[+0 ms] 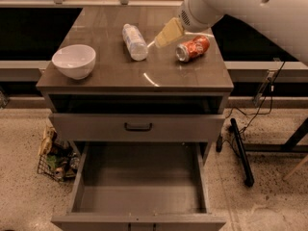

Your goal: Place blue plastic bottle into middle drawer

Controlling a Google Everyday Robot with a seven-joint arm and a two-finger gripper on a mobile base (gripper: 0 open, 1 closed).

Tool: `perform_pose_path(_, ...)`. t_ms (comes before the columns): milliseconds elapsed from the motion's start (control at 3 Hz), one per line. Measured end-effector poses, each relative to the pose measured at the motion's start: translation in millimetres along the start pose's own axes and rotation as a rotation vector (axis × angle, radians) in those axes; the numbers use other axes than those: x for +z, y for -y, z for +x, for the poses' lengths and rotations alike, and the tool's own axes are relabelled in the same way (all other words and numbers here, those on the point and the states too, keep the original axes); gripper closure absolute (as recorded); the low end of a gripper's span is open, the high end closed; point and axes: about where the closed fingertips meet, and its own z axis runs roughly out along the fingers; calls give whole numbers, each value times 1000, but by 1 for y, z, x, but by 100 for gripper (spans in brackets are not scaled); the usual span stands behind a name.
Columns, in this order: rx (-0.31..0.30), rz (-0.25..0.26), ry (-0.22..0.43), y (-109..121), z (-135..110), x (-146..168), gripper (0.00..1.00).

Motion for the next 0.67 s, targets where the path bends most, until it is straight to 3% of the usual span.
perform_pose_path(333,40,7,19,-6,-20,25,0)
perform_pose_path(667,92,-28,41,-14,-44,42,0)
